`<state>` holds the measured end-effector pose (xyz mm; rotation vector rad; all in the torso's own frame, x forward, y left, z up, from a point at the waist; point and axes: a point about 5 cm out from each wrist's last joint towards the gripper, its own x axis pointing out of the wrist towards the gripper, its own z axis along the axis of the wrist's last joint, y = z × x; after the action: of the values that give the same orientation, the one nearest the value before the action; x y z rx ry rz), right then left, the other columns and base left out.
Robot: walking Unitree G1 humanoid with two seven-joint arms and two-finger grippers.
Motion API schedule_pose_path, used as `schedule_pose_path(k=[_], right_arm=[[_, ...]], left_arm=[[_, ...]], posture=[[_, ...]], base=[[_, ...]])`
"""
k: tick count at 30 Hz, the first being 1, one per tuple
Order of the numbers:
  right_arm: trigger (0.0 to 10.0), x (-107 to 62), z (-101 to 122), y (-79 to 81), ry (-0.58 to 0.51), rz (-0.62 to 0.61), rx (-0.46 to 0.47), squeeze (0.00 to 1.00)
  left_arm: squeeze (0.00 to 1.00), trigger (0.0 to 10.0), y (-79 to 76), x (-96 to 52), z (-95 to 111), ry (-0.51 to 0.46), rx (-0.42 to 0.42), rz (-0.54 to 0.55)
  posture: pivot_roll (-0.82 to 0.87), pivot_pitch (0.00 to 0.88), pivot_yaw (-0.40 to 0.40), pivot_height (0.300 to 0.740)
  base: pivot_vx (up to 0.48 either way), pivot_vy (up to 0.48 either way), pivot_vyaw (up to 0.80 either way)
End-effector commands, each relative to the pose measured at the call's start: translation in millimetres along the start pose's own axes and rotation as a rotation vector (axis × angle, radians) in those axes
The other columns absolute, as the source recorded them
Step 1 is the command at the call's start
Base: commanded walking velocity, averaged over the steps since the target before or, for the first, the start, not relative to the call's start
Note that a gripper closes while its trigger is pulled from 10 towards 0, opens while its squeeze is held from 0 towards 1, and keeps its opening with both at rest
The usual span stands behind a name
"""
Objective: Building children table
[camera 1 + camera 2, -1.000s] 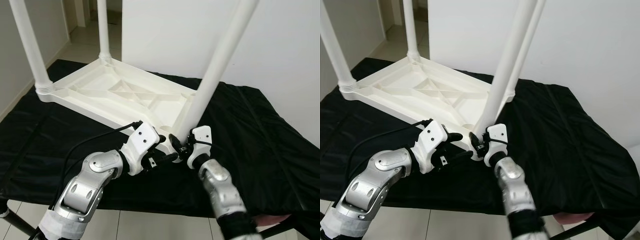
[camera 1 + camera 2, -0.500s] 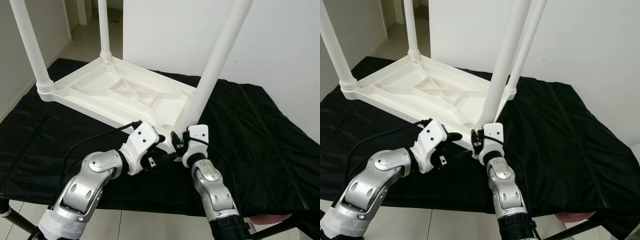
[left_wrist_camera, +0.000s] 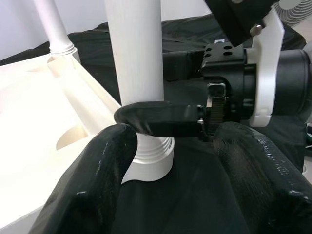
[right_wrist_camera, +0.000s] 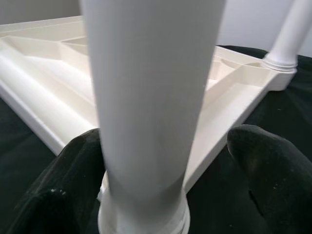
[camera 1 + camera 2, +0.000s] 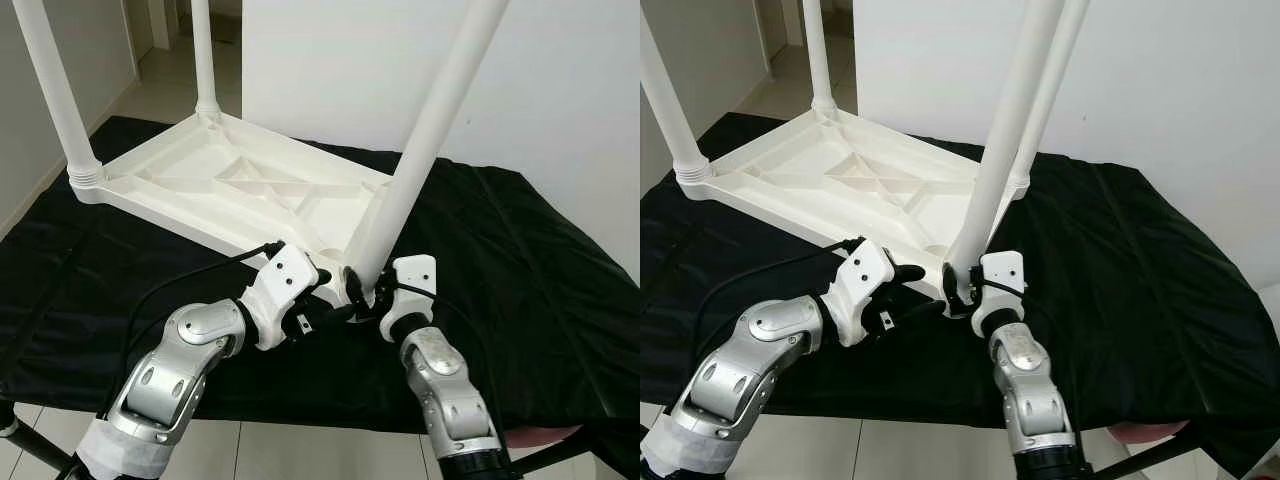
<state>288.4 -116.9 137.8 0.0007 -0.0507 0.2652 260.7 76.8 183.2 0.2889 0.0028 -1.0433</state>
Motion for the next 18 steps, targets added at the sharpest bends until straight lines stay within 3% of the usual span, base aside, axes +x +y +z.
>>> schedule_pose_path(k=[1,2,9,13,18], right_arm=[[10.0,-3.3,-2,-6.3,0.009,0.017,0.005,0.39],[10.0,-3.7,-2,-7.6,0.010,0.041,-0.003,0.00],[10.0,-1.1,-5,-11.6,0.015,0.142,-0.044,0.00],[10.0,3.4,-7,-12.7,0.014,0.277,-0.074,0.00],[10.0,23.7,-9,-14.6,0.032,0.449,-0.139,0.00]], left_arm=[[0.00,10.0,1.4,-1.0,1,-0.002,0.007,0.055],[0.00,10.0,1.3,-1.2,1,-0.002,0.007,0.055],[0.00,10.0,1.2,-1.0,1,-0.001,0.010,0.052],[0.00,10.0,1.9,0.1,1,-0.002,0.013,0.050],[0.00,10.0,3.1,1.8,3,-0.007,0.020,0.044]], posture=[[0.02,0.000,-0.128,0.740],[0.02,0.000,-0.127,0.740],[0.03,0.000,-0.127,0.740],[0.03,0.000,-0.125,0.740],[0.03,0.000,-0.121,0.740]], base=[[0.000,0.000,0.00],[0.000,0.000,0.00],[0.000,0.000,0.00],[0.000,0.000,0.00],[0.000,0.000,0.00]])
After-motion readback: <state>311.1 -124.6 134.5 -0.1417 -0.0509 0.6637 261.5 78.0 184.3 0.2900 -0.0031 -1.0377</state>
